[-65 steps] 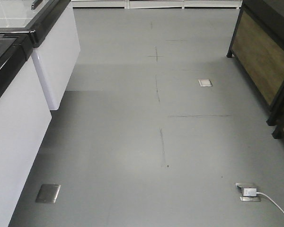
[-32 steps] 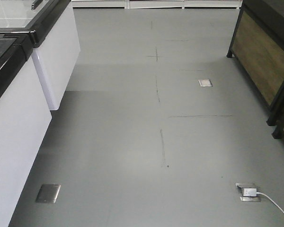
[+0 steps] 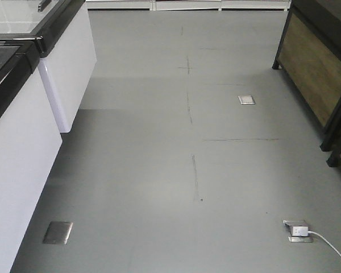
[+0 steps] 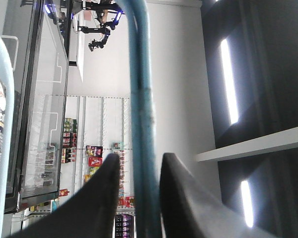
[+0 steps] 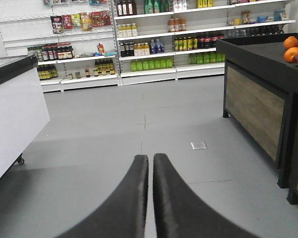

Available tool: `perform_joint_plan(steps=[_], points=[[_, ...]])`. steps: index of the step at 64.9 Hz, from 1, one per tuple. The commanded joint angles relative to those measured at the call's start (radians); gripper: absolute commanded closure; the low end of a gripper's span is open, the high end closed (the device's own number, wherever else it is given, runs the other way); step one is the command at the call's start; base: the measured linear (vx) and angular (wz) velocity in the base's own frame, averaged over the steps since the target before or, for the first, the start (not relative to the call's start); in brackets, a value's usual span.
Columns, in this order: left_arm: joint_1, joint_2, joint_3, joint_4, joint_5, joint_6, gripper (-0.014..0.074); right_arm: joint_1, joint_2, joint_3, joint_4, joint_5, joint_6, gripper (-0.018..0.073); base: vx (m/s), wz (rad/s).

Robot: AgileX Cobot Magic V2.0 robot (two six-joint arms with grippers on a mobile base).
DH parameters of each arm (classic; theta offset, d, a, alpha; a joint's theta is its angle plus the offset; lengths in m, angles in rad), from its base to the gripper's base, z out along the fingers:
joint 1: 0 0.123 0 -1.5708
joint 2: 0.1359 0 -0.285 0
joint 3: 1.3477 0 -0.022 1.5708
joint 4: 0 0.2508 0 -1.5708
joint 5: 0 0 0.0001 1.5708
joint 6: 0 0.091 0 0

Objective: Left arm holds basket, right arm returns cookies

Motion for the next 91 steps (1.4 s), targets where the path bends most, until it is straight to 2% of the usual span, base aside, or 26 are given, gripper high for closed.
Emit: perform_joint_plan(steps=[1, 6, 26, 45, 52, 76, 86, 91], points=[[0.002, -0.022, -0.032, -0.001, -0.085, 0.002, 0.0540, -0.006, -0.013, 0.018, -0.006, -0.069, -0.009, 0.0565, 0.00, 0.00], [0.002, -0.022, -0.032, -0.001, -0.086, 0.002, 0.0606, -0.006, -0.013, 0.018, -0.006, -0.069, -0.009, 0.0565, 0.00, 0.00], [0.002, -0.022, -0.032, 0.001, -0.111, 0.002, 0.0602, -0.006, -0.013, 0.018, -0.006, -0.069, -0.009, 0.0565, 0.00, 0.00], [0.002, -0.023, -0.032, 0.034, -0.236, 0.000, 0.0602, -0.006, -0.013, 0.018, -0.006, -0.069, -0.009, 0.0565, 0.00, 0.00], [-0.001, -0.028, -0.032, 0.036, -0.264, -0.033, 0.0602, -0.006, -0.013, 0.018, -0.006, -0.069, -0.009, 0.0565, 0.00, 0.00], [-0.110, -0.035, -0.033, 0.040, -0.318, -0.155, 0.0602, -0.006, -0.013, 0.018, -0.006, -0.069, -0.009, 0.0565, 0.00, 0.00], [-0.164, -0.035, -0.062, 0.142, -0.326, -0.169, 0.0602, -0.006, -0.013, 0.018, -0.006, -0.069, -0.009, 0.0565, 0.00, 0.00], [-0.197, -0.035, -0.095, 0.198, -0.320, -0.204, 0.0602, -0.006, -0.013, 0.018, -0.006, -0.069, -0.009, 0.0565, 0.00, 0.00]])
